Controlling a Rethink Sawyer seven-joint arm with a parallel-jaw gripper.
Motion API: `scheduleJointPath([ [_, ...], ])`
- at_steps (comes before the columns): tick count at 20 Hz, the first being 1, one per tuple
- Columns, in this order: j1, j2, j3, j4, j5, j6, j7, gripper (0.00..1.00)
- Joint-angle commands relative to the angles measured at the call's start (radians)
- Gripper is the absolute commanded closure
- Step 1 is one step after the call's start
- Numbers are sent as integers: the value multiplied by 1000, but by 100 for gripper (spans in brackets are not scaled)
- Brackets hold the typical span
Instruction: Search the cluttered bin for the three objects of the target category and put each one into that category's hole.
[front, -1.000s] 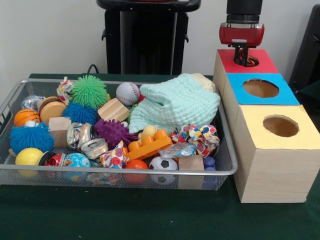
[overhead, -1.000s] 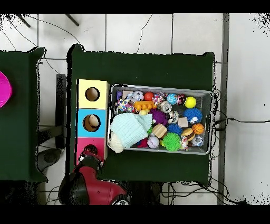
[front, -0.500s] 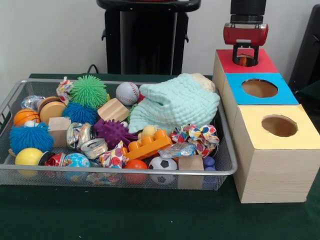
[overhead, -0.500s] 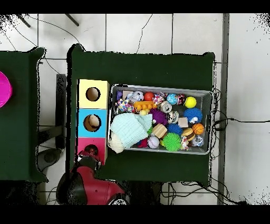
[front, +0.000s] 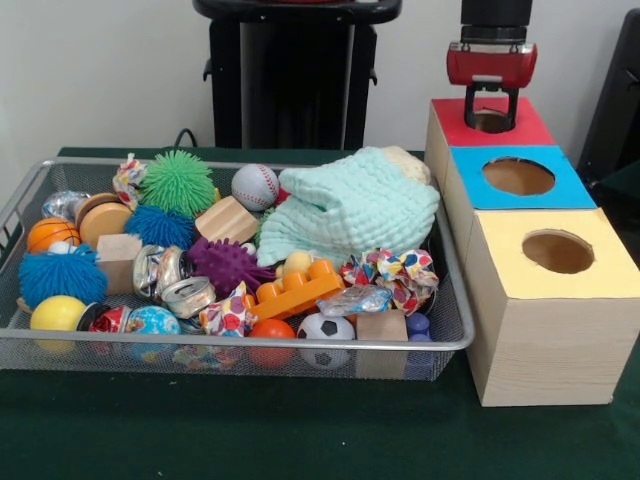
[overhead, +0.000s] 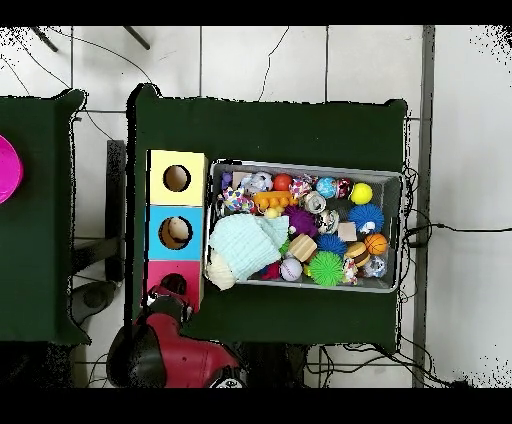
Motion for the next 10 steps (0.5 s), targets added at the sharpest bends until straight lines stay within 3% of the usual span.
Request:
scheduleJointPath([
  [1,-72,-49,-34,-71,-1,147,104,0],
  [3,-74,-51,-38,-74,-8,153,102,0],
  [4,-67,-51,-47,-74,-9,131,122,100],
  [6,-43,-52,-76,-89,8,177,88,100],
  [10,80,-76,-232,-152,74,340,29,100],
])
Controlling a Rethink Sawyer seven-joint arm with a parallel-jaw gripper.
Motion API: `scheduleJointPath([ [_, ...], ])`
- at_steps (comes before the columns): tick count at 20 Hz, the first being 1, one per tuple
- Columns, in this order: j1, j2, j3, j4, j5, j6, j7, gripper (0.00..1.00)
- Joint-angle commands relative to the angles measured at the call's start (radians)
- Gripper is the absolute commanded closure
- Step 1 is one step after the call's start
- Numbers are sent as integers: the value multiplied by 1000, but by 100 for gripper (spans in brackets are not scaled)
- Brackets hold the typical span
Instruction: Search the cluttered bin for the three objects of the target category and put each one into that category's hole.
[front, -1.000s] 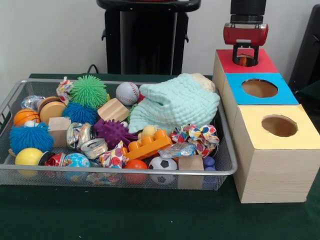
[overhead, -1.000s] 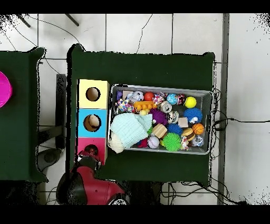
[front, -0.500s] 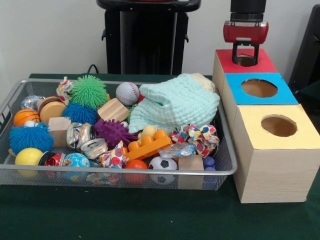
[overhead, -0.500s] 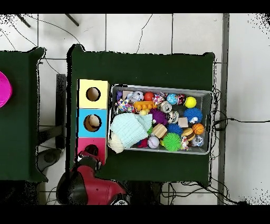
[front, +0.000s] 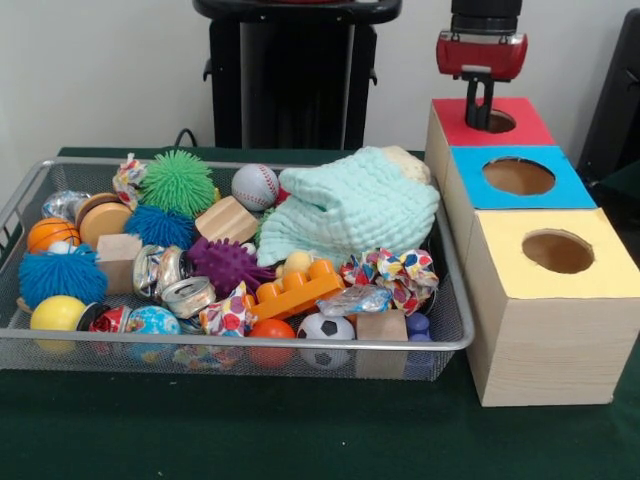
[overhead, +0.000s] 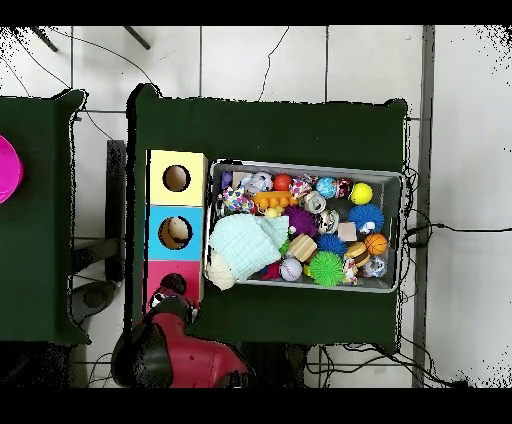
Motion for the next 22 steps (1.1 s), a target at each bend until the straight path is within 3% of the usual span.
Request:
scheduleJointPath([
  [1,72,-46,-186,-149,68,250,32,100],
  [6,-26,-104,-134,-164,-27,319,21,100],
  [10,-192,-102,2,-140,-118,247,22,100],
  [15,-311,-61,77,-160,-203,214,5,100],
  [22,-420,50,104,-253,-337,197,-35,100],
])
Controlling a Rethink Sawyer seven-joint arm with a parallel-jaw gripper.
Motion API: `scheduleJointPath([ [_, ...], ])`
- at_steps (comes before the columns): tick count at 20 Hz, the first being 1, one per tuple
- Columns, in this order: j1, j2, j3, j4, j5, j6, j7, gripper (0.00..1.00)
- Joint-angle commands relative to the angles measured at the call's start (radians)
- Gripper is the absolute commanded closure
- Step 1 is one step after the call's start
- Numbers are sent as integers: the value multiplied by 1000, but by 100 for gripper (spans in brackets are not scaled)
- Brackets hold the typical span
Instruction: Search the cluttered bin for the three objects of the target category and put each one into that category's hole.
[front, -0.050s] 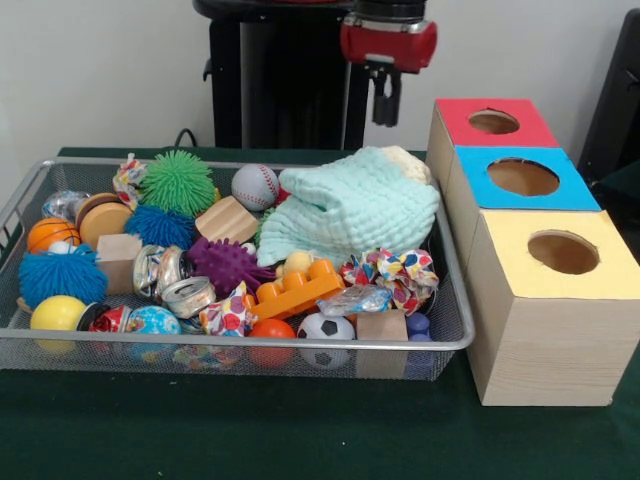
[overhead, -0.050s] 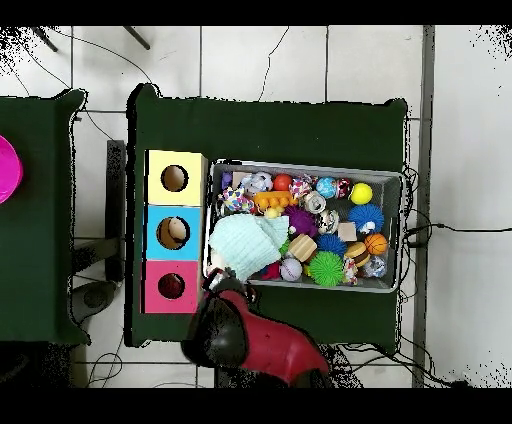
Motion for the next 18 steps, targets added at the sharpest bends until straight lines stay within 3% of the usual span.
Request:
scheduleJointPath([
  [1,-104,129,124,-173,-150,-22,-44,100],
  [4,-139,201,122,-194,-232,-68,-44,100],
  [9,-88,294,39,-274,-292,-86,-18,100],
  [18,-87,297,55,-331,-335,-24,16,100],
])
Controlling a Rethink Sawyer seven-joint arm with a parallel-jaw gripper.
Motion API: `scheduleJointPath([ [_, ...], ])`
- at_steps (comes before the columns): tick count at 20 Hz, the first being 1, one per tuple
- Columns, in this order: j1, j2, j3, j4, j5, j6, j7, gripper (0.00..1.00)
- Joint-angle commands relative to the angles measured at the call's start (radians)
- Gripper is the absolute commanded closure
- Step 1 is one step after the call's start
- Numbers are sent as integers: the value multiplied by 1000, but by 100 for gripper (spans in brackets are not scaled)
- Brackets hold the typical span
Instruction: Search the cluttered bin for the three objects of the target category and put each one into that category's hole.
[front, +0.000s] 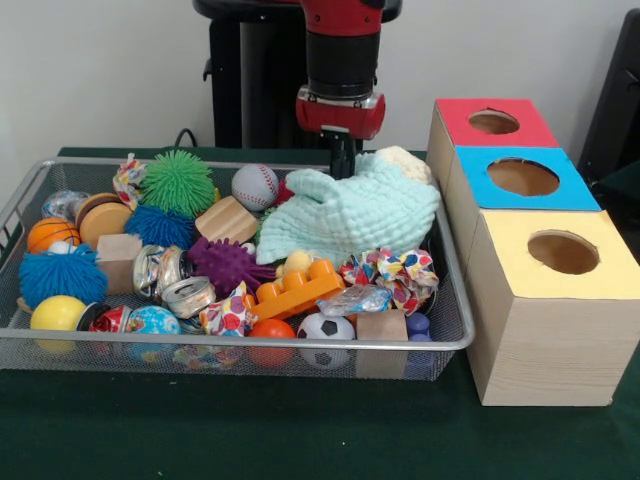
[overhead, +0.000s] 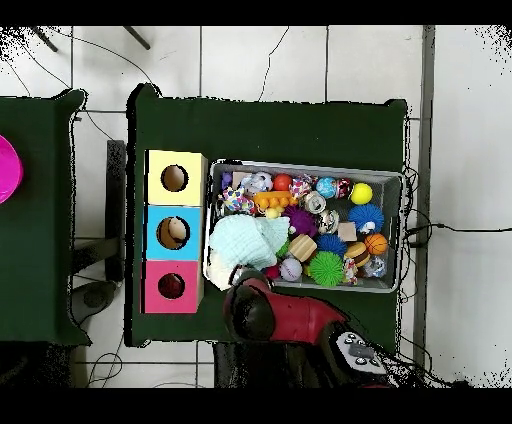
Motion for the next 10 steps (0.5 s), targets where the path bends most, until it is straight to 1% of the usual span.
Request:
scheduleJointPath([
  [1,-14,39,52,-168,-56,12,14,100],
  [7,-45,39,79,-188,-73,53,2,100],
  [10,-46,49,81,-198,-75,46,16,100],
])
